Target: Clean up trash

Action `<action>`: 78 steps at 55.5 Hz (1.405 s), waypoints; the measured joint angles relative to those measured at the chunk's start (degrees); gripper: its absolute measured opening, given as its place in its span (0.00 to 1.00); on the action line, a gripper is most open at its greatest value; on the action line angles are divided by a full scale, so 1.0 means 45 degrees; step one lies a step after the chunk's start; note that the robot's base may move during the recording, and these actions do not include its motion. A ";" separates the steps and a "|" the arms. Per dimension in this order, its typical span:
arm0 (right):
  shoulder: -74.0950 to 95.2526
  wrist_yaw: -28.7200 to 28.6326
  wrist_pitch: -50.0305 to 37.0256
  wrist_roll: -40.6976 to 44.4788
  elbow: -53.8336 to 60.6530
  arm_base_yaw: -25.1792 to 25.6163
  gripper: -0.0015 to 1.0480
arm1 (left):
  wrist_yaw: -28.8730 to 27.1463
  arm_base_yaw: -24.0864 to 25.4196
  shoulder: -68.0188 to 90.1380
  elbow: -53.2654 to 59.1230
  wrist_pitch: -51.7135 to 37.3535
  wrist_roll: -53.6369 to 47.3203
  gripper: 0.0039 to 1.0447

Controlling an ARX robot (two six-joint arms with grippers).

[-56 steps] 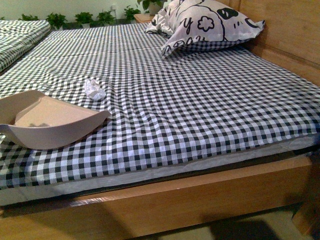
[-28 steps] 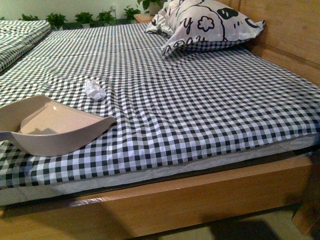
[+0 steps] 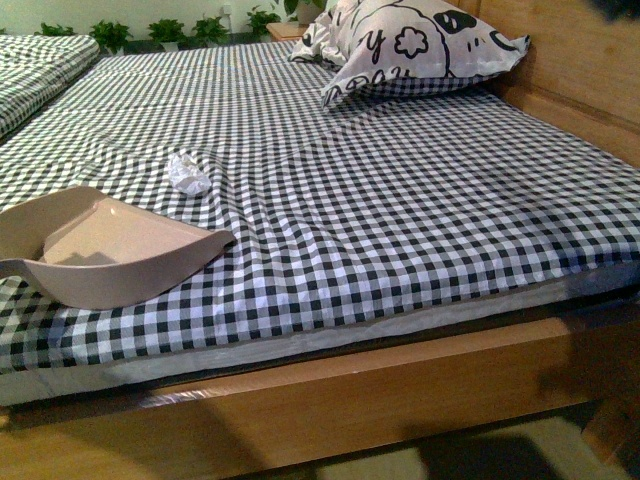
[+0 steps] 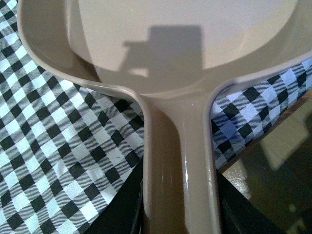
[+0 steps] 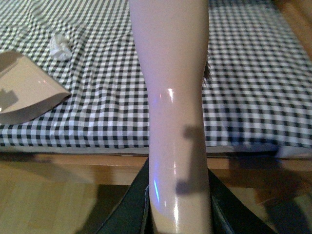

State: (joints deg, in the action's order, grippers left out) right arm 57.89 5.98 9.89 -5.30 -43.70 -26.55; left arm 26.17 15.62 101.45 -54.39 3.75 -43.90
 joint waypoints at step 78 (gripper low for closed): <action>2.3052 0.0913 0.9131 -0.0010 -2.6855 -0.2735 0.19 | 0.0053 -0.0010 -0.0010 0.0000 0.0005 -0.0073 0.25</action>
State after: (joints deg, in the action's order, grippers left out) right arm 161.62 10.09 50.98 -5.34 -164.55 -38.85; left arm 26.41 15.57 101.41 -54.39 3.77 -44.23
